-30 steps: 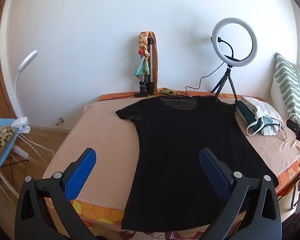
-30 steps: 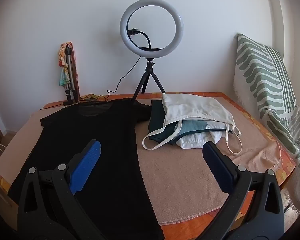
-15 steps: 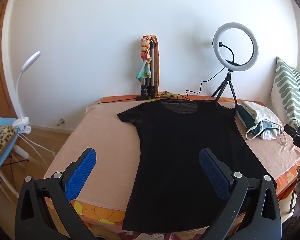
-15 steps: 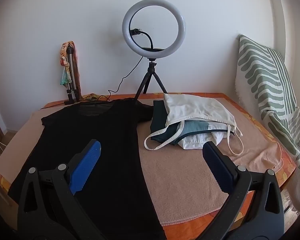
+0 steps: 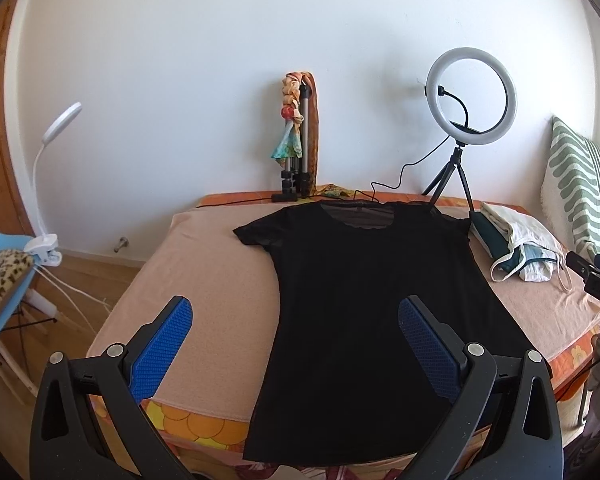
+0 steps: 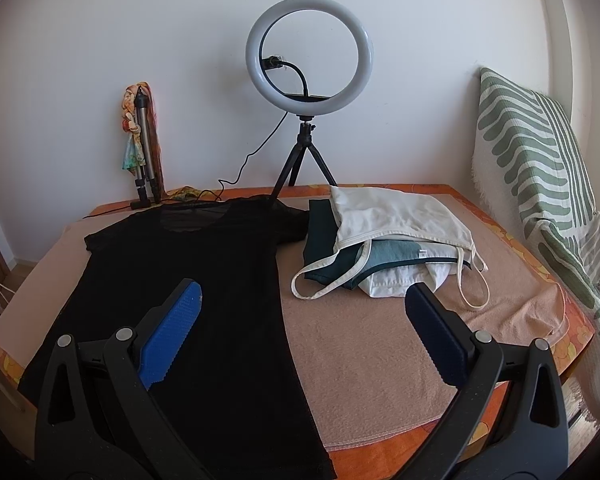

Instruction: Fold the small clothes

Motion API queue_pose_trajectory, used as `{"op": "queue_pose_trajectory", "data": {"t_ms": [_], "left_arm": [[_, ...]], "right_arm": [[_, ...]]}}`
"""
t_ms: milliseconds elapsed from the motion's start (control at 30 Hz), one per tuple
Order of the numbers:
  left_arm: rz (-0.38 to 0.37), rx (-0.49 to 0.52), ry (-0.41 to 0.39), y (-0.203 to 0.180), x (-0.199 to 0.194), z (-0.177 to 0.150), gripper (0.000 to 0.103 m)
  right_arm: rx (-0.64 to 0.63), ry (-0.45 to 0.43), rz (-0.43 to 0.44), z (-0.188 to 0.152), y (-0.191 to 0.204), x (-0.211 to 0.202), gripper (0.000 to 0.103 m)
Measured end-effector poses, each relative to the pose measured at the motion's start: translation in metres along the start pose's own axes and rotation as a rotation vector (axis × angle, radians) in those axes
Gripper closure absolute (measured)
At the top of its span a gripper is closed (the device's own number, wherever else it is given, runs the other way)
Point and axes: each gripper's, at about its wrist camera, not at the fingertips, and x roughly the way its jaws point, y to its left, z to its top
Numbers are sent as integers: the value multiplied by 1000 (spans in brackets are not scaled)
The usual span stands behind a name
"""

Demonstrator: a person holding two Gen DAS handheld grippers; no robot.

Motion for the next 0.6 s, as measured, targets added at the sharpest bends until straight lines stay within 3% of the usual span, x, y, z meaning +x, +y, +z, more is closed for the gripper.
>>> {"op": "queue_pose_trajectory", "data": {"t_ms": [600], "left_arm": [[-10, -17, -13, 6, -4, 4, 0]], "right_arm": [[-1, 1, 2, 0, -1, 1, 0]]}}
